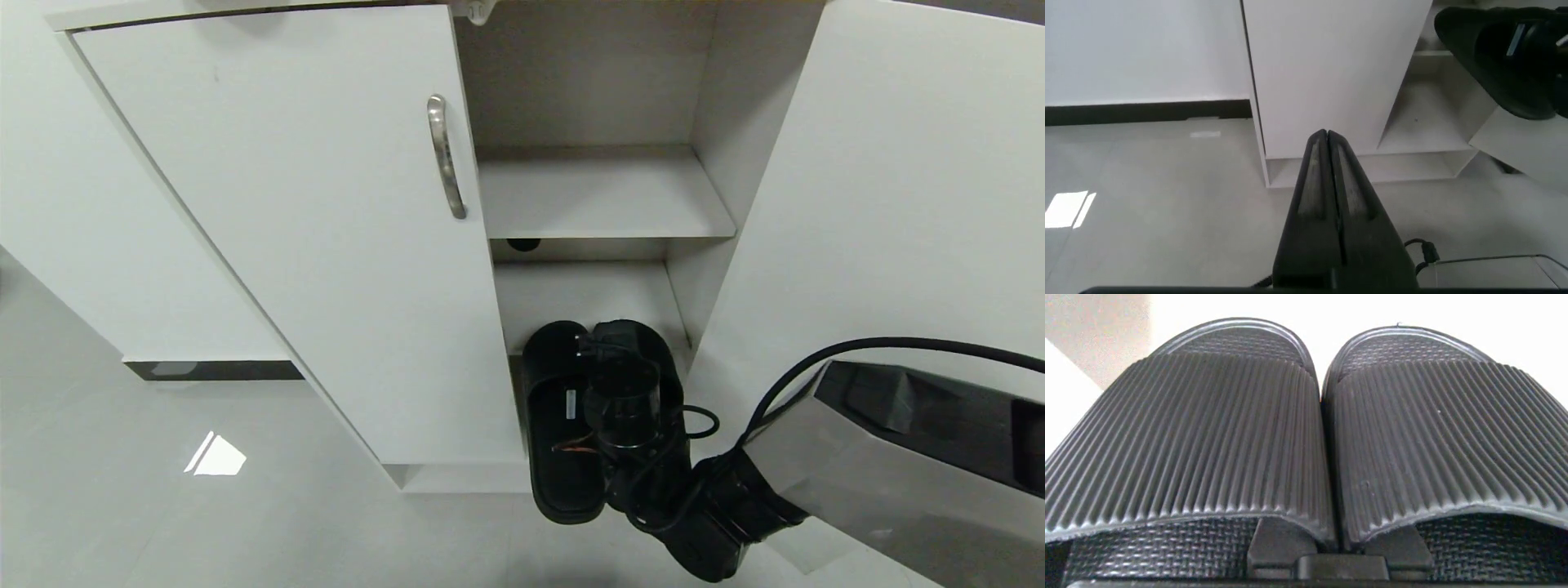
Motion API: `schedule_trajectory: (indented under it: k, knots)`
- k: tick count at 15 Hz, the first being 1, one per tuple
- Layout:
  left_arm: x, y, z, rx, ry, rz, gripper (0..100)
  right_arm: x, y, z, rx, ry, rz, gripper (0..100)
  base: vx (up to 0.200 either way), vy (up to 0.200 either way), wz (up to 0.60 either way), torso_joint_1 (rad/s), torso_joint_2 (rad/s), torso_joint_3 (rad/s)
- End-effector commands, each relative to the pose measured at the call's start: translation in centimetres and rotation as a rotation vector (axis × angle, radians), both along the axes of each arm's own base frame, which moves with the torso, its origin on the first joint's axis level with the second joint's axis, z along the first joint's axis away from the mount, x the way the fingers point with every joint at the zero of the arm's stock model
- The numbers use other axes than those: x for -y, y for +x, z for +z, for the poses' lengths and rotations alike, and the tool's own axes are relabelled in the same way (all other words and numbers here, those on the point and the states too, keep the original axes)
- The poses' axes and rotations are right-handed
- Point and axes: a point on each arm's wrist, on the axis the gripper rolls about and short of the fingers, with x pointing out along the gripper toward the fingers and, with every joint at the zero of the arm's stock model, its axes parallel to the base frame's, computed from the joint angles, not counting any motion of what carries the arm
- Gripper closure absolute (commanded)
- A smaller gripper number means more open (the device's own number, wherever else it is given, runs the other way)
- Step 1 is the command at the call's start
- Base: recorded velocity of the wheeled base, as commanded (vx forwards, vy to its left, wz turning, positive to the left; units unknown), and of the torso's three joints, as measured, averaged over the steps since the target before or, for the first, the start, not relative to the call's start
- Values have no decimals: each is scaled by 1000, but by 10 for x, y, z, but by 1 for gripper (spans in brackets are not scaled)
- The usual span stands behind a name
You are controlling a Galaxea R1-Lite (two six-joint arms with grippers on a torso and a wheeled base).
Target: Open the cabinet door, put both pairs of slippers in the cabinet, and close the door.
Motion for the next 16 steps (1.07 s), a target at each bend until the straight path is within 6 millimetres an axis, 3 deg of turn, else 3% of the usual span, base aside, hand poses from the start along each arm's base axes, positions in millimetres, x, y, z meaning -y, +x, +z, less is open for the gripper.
schedule_trajectory:
  k: [1, 3, 14, 16]
  knots:
    - [0, 0, 0, -2, 0, 0, 100, -2, 10, -2, 33, 4, -7, 100, 0, 0, 0, 0, 0, 0]
    - [0, 0, 0, -2, 3, -2, 100, -6, 23, -7, 61, -3, -21, 100, 0, 0, 0, 0, 0, 0]
    - [0, 0, 0, -2, -3, 0, 100, -8, 47, -7, 53, -12, -53, 100, 200, 0, 0, 2, 4, 2]
    - [0, 0, 0, -2, -3, 0, 100, -7, 56, -9, 54, -11, -68, 100, 0, 0, 0, 0, 0, 0]
